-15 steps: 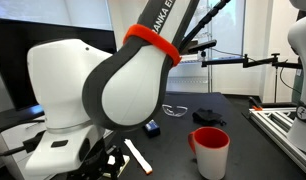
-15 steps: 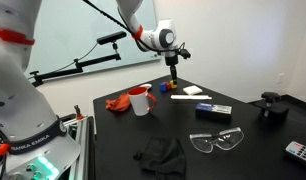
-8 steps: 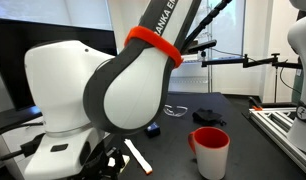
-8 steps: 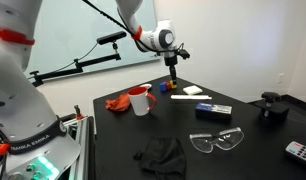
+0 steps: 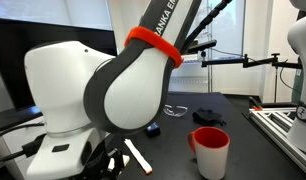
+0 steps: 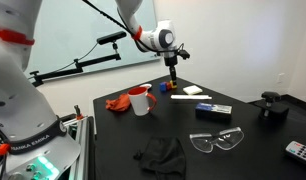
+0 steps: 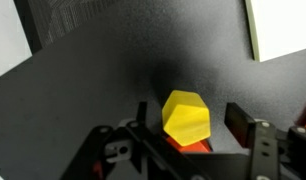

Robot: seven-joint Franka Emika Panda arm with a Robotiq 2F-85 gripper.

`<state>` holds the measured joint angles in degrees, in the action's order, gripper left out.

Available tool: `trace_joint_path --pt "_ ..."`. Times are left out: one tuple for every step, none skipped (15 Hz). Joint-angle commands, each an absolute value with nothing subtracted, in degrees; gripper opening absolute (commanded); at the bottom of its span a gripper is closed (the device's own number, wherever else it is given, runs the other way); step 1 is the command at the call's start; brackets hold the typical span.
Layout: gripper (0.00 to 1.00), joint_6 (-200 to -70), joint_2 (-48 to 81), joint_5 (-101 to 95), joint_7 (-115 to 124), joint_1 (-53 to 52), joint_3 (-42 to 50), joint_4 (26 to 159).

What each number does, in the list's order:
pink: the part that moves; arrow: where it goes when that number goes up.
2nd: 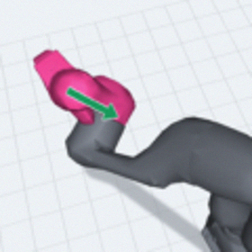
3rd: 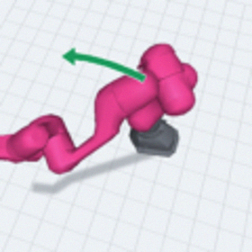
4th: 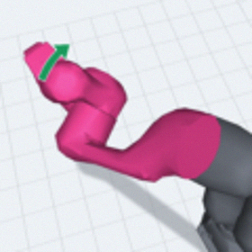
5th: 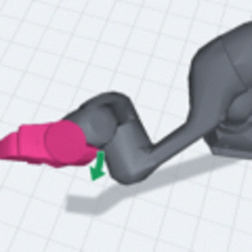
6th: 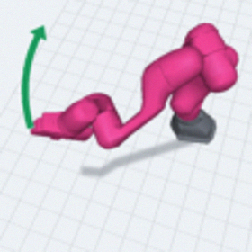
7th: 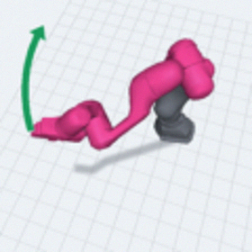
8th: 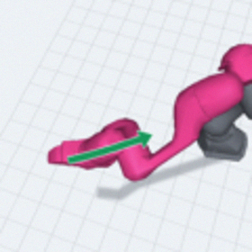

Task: Put the yellow item in the cup

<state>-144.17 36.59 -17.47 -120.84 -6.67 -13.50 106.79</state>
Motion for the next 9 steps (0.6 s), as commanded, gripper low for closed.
trace_joint_path --pt "0.49 -143.0 36.2 -18.4 -122.0 -7.6 -12.6 105.6" --pt "0.42 -143.0 36.2 -18.5 -121.9 -7.7 -12.6 105.6" --pt "0.34 -143.0 36.2 -18.5 -121.9 -7.7 -12.6 105.6" --pt "0.27 -143.0 36.2 -18.5 -121.7 -7.8 -12.5 105.6" --pt "0.20 -143.0 36.1 -18.6 -121.7 -7.9 -12.4 105.6" --pt "0.19 -143.0 36.1 -18.6 -121.6 -8.0 -12.3 105.5" --pt "0.19 -142.9 36.1 -18.7 -121.4 -8.3 -12.1 105.5" --pt "0.19 -142.8 35.9 -18.8 -121.0 -8.5 -11.8 105.7" --pt "0.19 -143.2 34.3 -18.8 -120.5 -8.4 -11.7 107.2"
